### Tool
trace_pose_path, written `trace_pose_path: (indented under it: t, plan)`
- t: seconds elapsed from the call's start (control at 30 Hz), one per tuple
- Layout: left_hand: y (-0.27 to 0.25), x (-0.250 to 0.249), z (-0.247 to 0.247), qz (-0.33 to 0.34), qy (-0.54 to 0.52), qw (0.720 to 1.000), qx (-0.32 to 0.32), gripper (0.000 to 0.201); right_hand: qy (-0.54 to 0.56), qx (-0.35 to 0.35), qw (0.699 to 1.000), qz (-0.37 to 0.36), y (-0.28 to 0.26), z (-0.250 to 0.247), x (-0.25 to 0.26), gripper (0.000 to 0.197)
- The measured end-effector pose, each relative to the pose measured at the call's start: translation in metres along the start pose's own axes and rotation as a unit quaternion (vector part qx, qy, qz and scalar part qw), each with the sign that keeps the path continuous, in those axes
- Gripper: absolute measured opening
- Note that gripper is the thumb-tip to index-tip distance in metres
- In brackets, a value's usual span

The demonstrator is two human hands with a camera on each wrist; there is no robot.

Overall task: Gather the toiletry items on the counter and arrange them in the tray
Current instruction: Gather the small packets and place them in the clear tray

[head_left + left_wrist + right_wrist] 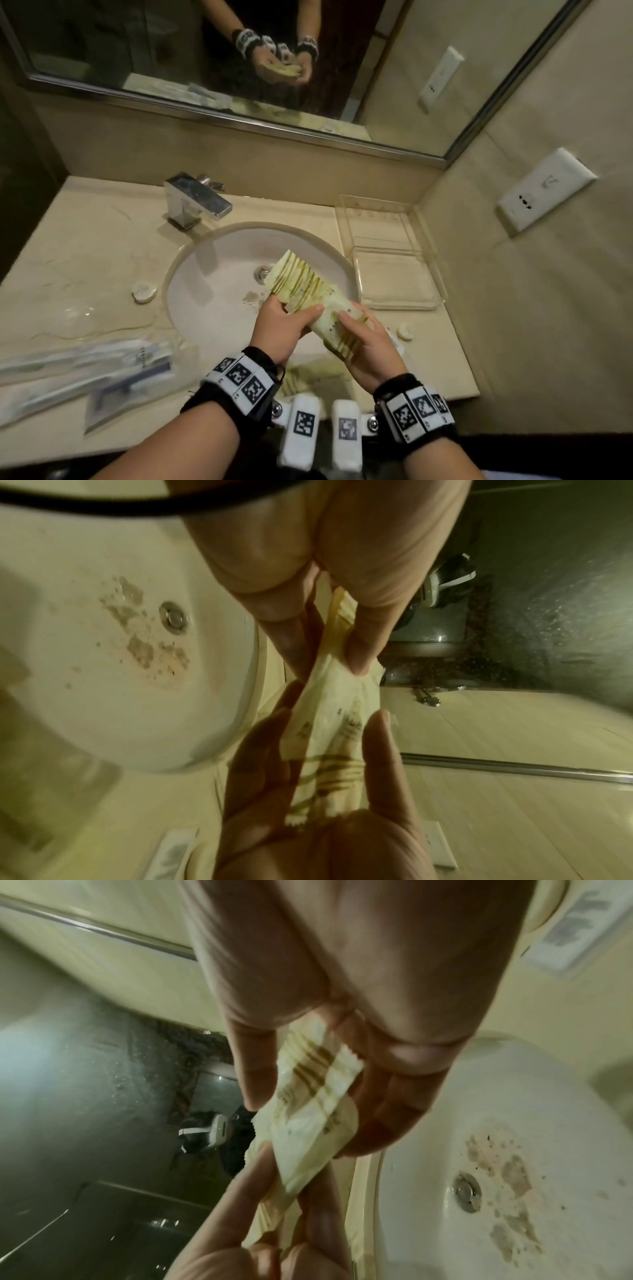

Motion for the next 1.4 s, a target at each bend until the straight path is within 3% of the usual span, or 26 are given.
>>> trace_pose_path:
  t: [0.13,0.27,0.5,0.7,0.8,0.9,1.0,1.1,1.17,1.27,1.4]
  plan:
    - [0.010,0.011,0.034,-0.002,0.038,0.999,0.010,0.025,0.019,-0.042,0.999,-0.021,0.007,-0.028,0.014,0.056]
    - [0.025,0.018,0.069,-0.015,0.061,0.998,0.014,0.024,0.011,-0.035,0.999,-0.030,0.022,-0.059,0.040,0.042]
    - [0.061,0.025,0.137,-0.065,0.059,0.996,0.025,0.010,-0.020,-0.041,0.999,-0.011,0.071,-0.129,0.097,0.036]
    - [0.109,0.031,0.163,-0.064,0.145,0.987,-0.034,0.043,-0.123,-0.052,0.990,0.038,0.133,-0.181,0.131,0.032]
    - [0.128,0.031,0.169,-0.050,0.231,0.969,-0.069,0.049,-0.185,-0.062,0.979,0.061,0.171,-0.201,0.135,0.034]
    - [0.140,0.035,0.172,-0.006,0.387,0.918,-0.089,0.044,-0.244,-0.066,0.965,0.066,0.201,-0.210,0.135,0.031]
    - [0.148,0.040,0.175,0.065,0.576,0.812,-0.072,0.038,-0.293,-0.061,0.951,0.082,0.224,-0.210,0.131,0.030]
    - [0.154,0.046,0.173,0.100,0.667,0.736,-0.053,0.042,-0.353,-0.053,0.930,0.092,0.247,-0.212,0.120,0.053]
    - [0.157,0.049,0.171,0.094,0.697,0.710,-0.048,0.044,-0.394,-0.048,0.913,0.091,0.256,-0.207,0.117,0.061]
    - [0.161,0.054,0.167,0.078,0.733,0.674,-0.038,0.043,-0.437,-0.059,0.895,0.074,0.259,-0.198,0.120,0.044]
    - [0.164,0.059,0.172,0.104,0.779,0.617,-0.037,0.039,-0.472,-0.075,0.878,0.040,0.267,-0.195,0.120,0.045]
Point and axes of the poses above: each hand's wrist, its own y-axis towards the middle knuckle, its own z-axis out of the palm, x = y × z, the point moved 2 cm from there along y, towards the middle knuckle, and after that the axes turned 7 degrees about -z, right-handed, at the moved point
